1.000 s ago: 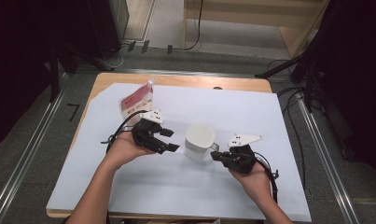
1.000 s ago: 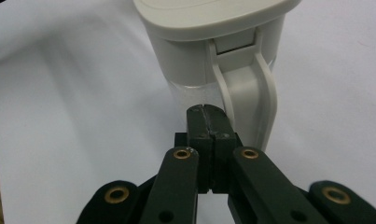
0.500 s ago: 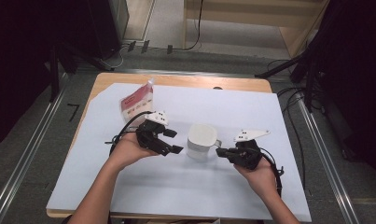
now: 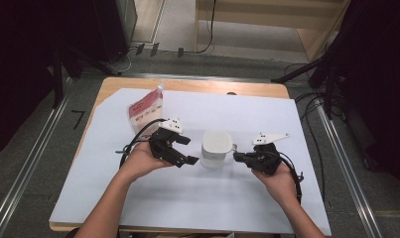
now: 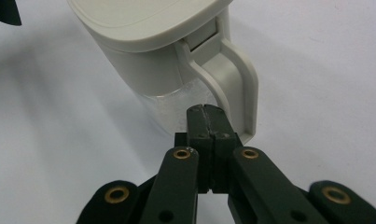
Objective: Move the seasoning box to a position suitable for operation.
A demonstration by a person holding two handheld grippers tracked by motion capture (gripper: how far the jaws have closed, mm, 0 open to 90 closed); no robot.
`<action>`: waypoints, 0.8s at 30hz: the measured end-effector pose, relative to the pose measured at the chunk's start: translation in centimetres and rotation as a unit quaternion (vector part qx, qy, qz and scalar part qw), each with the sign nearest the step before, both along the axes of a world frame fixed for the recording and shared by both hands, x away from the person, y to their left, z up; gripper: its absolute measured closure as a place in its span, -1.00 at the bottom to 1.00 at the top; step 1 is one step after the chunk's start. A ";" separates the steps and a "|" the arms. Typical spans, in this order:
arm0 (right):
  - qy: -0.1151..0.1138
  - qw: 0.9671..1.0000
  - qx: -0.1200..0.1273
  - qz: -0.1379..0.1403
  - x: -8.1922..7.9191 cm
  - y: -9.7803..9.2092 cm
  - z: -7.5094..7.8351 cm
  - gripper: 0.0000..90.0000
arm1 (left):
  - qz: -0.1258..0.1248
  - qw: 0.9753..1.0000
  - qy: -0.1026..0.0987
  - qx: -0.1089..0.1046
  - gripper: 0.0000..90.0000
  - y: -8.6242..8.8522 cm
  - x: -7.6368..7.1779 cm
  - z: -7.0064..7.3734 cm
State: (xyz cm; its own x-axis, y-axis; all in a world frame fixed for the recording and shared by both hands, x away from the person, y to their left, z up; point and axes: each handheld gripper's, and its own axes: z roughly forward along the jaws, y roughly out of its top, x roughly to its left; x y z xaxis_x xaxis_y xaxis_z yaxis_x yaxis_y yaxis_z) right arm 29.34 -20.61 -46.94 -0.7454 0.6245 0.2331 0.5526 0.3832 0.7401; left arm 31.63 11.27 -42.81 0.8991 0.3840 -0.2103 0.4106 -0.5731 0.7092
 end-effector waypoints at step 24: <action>-0.006 1.000 -0.009 0.021 1.7 -1.7 2.4 1.00 | -0.033 0.999 -0.003 0.012 -0.48 -0.7 1.6 0.8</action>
State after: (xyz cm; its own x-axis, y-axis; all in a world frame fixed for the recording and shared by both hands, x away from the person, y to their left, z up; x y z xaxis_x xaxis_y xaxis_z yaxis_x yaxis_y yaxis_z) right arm 31.00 -22.26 -44.50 -0.7732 0.5974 0.2128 0.5275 0.4196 0.7387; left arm 33.21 10.60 -42.03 0.9241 0.3284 -0.1956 0.3664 -0.6153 0.6980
